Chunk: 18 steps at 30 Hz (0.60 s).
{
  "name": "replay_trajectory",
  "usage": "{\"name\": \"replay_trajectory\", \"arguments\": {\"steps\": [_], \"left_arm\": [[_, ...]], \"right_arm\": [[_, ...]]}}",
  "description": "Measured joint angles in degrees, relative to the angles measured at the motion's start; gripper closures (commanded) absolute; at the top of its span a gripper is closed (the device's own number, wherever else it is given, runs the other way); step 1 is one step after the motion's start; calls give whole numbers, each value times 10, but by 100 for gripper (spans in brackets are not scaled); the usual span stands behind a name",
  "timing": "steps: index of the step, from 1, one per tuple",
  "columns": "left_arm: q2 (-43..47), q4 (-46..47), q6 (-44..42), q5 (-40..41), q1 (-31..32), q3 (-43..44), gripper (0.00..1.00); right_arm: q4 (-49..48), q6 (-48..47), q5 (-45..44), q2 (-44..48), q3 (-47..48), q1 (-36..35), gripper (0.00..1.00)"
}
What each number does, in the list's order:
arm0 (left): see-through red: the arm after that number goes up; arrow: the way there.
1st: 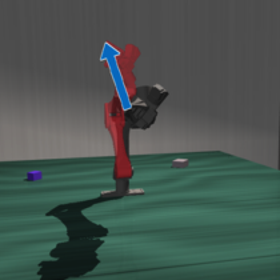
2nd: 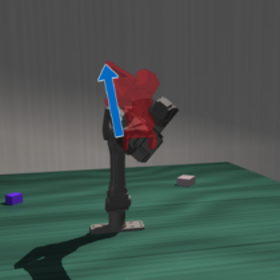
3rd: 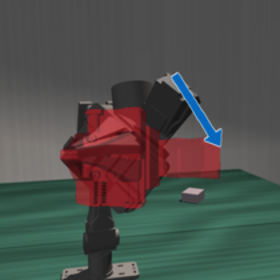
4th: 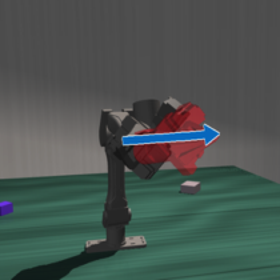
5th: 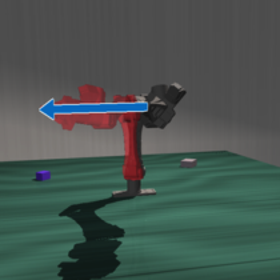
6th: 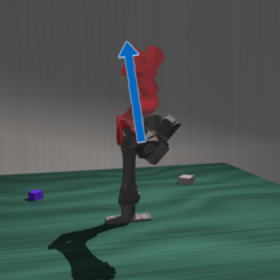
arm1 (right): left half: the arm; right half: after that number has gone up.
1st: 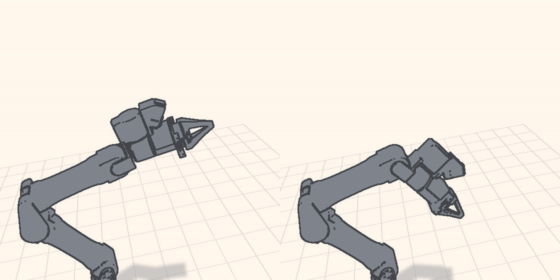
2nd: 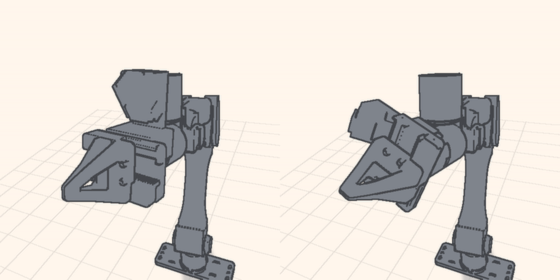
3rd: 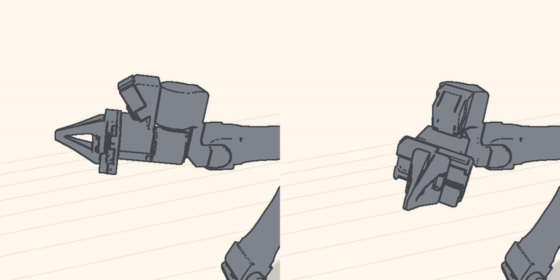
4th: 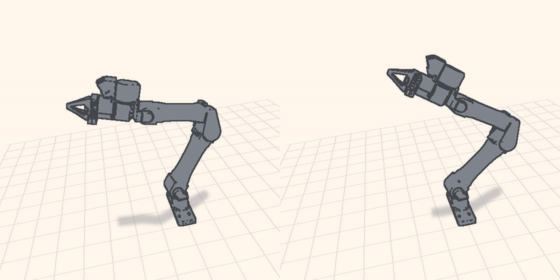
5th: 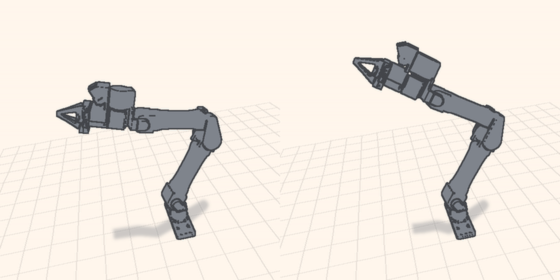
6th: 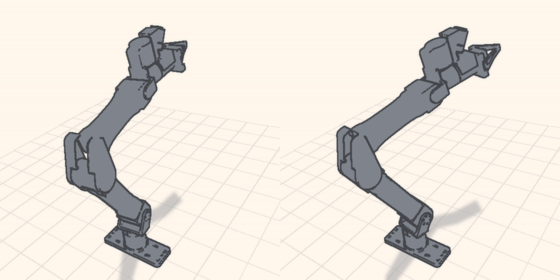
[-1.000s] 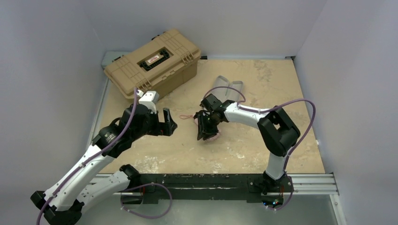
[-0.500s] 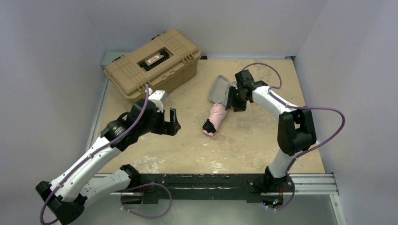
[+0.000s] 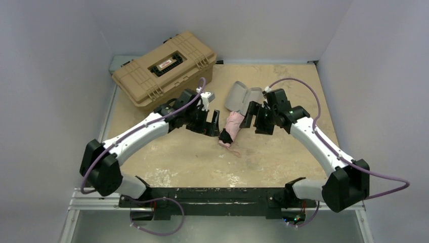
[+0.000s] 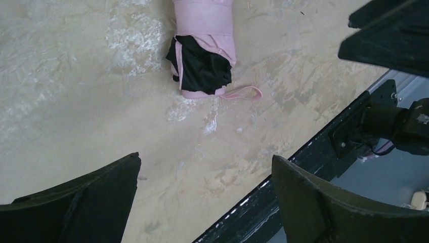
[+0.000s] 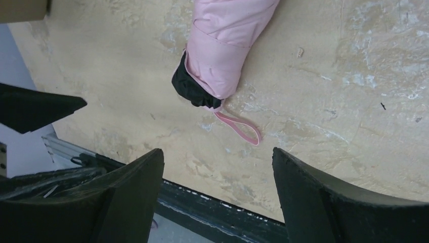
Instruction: Open the umbrella
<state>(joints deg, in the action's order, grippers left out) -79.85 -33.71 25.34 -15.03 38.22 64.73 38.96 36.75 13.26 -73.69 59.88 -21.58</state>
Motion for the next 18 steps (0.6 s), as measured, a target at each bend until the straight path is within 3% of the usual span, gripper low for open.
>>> {"name": "replay_trajectory", "arguments": {"steps": [10,18], "left_arm": [[-173,40,-20,-28,11,55,7],[-258,57,-25,-68,30,75,11]], "right_arm": [[27,17,2,40,-17,2,20],[44,14,2,57,-18,2,21]]}}
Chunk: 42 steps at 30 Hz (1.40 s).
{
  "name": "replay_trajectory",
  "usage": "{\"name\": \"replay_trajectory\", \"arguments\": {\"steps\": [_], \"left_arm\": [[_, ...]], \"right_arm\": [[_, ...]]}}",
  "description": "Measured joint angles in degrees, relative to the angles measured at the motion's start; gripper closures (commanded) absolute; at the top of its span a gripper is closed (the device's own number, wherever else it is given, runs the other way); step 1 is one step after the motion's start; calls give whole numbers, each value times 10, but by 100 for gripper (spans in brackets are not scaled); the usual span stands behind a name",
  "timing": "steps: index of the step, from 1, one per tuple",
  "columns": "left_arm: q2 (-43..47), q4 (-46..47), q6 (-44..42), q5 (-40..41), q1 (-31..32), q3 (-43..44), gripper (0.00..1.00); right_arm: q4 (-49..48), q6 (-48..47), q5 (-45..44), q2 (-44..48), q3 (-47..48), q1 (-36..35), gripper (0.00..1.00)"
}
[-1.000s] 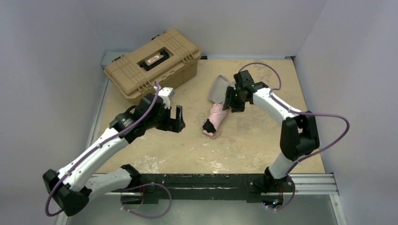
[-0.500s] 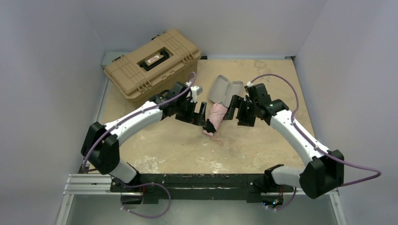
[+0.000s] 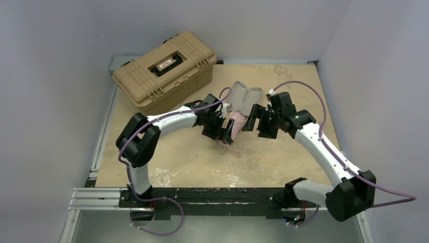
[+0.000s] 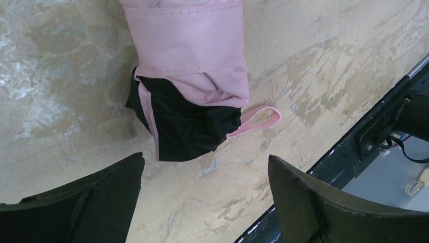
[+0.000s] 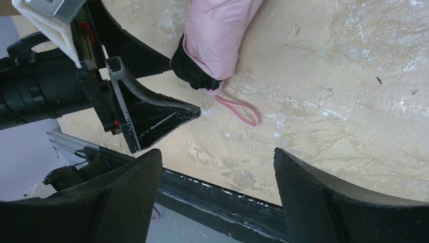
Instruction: Open the umbrella
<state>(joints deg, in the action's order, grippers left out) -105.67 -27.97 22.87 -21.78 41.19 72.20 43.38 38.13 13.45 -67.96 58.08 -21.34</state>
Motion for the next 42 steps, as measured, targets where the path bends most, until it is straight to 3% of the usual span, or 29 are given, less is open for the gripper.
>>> {"name": "replay_trajectory", "arguments": {"steps": [10,15,17,23,24,28,32,42], "left_arm": [[-38,5,-2,-14,1,21,14],[-69,7,-1,-10,1,40,26],[-73,10,0,-11,1,45,38],[-84,21,2,-25,0,50,98],[-84,20,2,-32,0,55,100],[-82,14,-2,-30,1,59,100],[-53,-15,-10,-1,3,48,100],[164,-83,-10,45,2,14,100]], "right_arm": [[-7,23,2,39,-42,0,21],[-5,35,7,60,-48,0,22],[-3,35,7,59,-48,0,22],[1,33,9,40,-38,0,24],[1,32,10,31,-31,0,25],[-1,30,10,10,-7,0,30],[-10,37,12,-3,9,0,26],[-137,151,61,-38,-2,0,18]]}}
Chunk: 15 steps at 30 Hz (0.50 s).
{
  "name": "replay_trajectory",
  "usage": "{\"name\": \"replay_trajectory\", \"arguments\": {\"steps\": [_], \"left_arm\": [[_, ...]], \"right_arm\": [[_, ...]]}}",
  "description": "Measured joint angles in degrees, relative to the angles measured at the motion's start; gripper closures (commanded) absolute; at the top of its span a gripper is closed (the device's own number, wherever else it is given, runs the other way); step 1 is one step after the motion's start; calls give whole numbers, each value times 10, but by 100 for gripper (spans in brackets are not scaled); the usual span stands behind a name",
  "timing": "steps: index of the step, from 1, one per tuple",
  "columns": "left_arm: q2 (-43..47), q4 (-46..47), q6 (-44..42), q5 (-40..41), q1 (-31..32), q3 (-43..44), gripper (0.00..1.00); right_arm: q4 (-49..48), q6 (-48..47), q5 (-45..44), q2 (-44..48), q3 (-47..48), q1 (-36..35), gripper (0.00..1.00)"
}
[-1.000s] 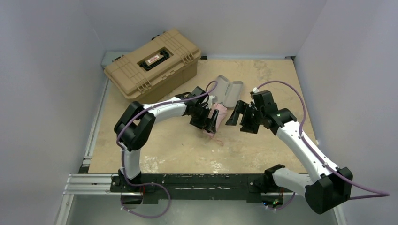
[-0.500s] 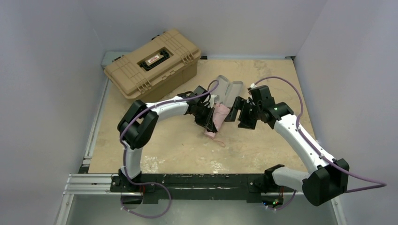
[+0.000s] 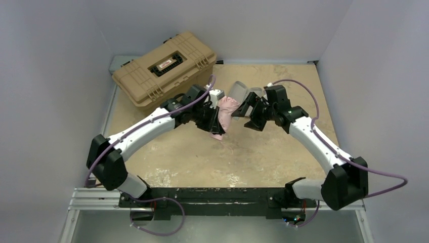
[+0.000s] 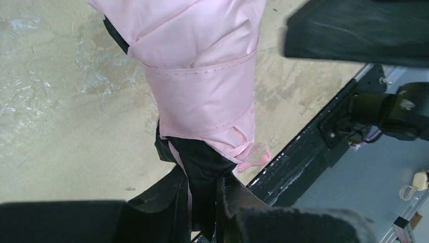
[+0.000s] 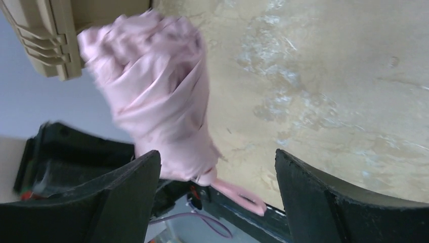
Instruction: Open the umbrella
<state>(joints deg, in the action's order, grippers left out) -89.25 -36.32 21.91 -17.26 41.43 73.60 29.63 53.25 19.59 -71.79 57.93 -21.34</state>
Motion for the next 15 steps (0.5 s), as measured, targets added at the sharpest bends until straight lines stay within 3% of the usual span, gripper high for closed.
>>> {"name": "replay_trajectory", "arguments": {"steps": [5,12,15], "left_arm": [[52,-23,7,-3,-2,0,100],[58,-47,18,-49,-3,11,100],[58,-69,30,-61,-4,44,100]], "right_arm": [[-51,27,37,-61,26,0,22],[-140,38,90,-89,64,-4,25],[-171,42,110,-89,64,-7,32]]}}
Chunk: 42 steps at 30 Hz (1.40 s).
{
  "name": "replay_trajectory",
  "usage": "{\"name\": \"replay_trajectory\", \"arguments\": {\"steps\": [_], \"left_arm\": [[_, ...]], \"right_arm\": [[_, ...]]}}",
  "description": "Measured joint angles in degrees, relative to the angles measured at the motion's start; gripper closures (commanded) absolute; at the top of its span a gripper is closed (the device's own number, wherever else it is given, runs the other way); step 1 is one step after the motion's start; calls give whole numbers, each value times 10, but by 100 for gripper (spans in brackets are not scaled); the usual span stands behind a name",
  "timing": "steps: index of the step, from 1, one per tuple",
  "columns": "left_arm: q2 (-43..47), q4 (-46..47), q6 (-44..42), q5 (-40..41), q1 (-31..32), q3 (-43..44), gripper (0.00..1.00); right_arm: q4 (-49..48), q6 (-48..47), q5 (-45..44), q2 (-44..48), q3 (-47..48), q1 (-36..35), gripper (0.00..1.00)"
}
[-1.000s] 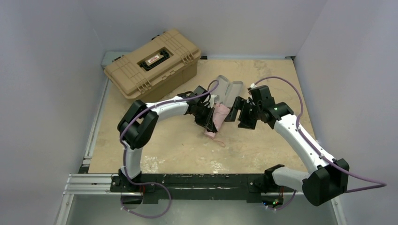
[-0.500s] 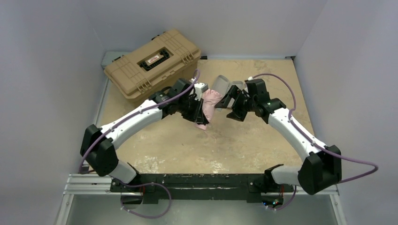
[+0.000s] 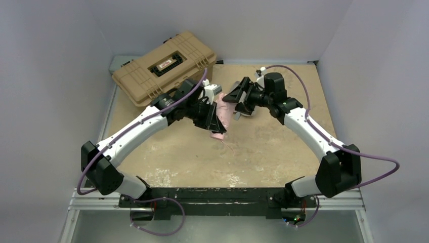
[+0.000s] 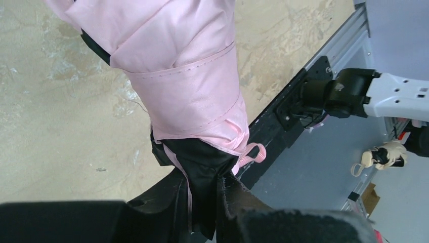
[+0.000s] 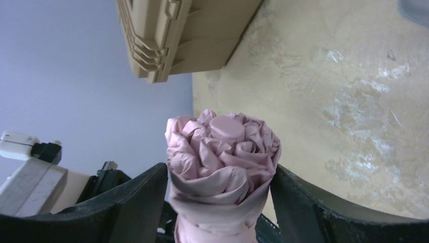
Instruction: Open the umbrella
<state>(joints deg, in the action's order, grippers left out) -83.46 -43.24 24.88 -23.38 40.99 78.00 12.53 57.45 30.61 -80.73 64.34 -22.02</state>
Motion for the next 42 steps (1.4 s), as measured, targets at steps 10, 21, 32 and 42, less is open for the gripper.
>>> {"name": "replay_trajectory", "arguments": {"steps": [10,21,32,42], "left_arm": [[0,-31,18,-23,-1,53,63],[95,25,51,-160,-66,12,0],[228,374,243,-307,-172,-177,0],[212,651,414,-319,-168,-236,2]], "right_arm": [[-34,-2,27,0,-1,-1,100],[-42,-16,80,1,1,-7,100],[-323,133,172,35,-23,-12,100],[-486,236,184,34,-23,-14,100]]}}
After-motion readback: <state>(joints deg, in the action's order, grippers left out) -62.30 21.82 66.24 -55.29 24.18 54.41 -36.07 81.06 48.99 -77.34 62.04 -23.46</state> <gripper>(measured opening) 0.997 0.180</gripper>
